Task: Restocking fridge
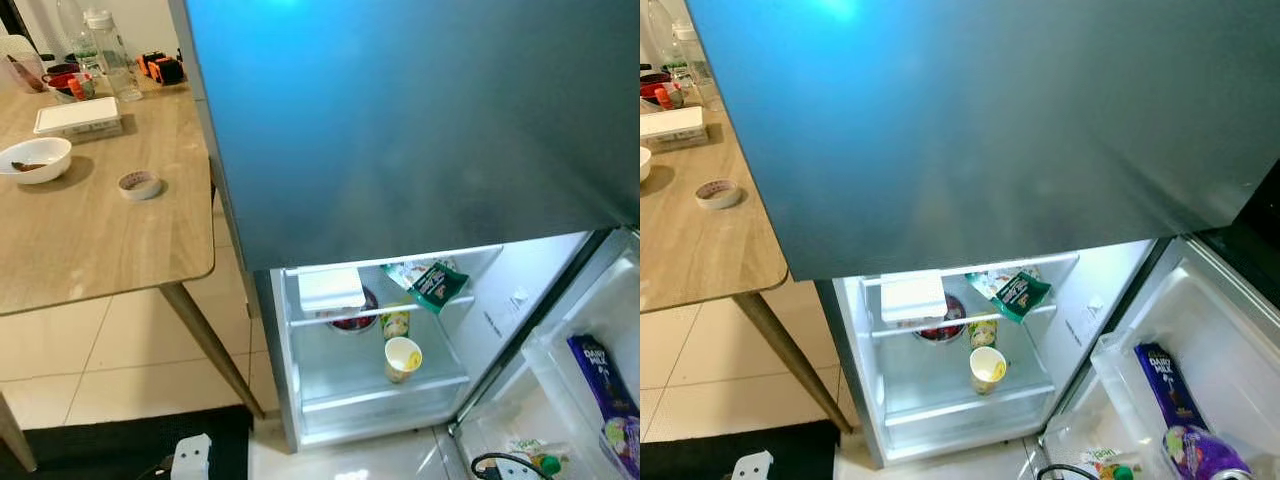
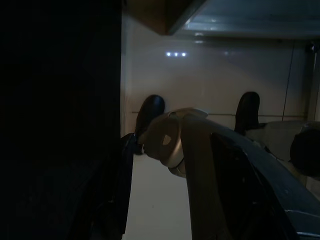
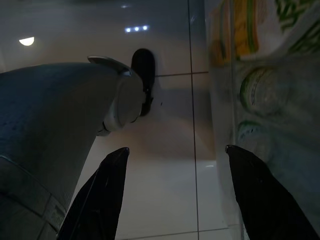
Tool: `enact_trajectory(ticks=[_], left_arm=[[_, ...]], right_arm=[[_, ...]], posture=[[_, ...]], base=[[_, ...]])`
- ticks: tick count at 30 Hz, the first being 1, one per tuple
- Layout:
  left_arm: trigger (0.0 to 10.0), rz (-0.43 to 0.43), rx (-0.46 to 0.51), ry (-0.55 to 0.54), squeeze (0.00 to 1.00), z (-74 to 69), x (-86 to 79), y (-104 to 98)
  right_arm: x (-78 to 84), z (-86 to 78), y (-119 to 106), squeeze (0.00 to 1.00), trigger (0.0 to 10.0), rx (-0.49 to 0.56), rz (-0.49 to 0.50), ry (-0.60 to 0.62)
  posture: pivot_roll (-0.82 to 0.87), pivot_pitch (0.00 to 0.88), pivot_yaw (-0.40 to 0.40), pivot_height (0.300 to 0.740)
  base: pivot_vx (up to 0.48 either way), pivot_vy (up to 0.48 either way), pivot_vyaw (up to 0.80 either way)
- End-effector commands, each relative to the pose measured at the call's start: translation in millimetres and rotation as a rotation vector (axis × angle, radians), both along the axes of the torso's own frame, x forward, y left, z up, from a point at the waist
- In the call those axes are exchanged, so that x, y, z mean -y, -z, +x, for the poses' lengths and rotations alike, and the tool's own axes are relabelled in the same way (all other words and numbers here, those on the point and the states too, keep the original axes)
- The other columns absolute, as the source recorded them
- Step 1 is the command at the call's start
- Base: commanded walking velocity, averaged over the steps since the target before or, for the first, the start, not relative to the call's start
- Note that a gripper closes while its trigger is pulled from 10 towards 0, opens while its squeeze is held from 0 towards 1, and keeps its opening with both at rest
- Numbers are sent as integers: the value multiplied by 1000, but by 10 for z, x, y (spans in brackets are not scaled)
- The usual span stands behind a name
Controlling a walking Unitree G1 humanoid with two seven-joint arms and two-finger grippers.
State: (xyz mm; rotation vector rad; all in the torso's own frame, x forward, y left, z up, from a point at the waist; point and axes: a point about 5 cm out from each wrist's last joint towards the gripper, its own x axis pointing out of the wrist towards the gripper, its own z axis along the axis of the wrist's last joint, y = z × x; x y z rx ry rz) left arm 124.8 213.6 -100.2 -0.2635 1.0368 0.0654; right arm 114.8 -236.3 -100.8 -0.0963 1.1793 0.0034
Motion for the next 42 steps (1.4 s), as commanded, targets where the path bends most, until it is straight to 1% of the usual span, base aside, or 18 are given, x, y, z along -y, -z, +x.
enact_trajectory(ticks=[1,4,14,27,36,42], left_arm=[[10000,-12,-28,-1,0,-67,54,34],[10000,0,-37,-7,0,-78,33,35],[10000,2,-39,-7,0,-80,29,36],[10000,-8,-48,-5,0,-102,76,51],[10000,-10,-55,8,0,-110,95,57],[10000,-7,-54,15,0,-92,100,54]], right_arm=[[-21,-29,14,0,10000,-12,2,-9],[-33,-37,19,0,10000,-16,4,-13],[-49,-39,23,0,10000,-17,6,-16],[-50,-65,31,0,10000,-25,5,-20],[-1,-76,21,0,10000,-27,-1,-22],[24,-51,8,0,10000,-24,-7,-27]], posture=[[6,6,-57,740],[7,6,-57,740],[6,7,-57,740],[0,12,-63,740],[-4,8,-63,740],[-5,0,-66,740]], base=[[-337,0,0],[0,0,0],[0,0,0],[0,0,0],[-294,0,0],[-322,0,0]])
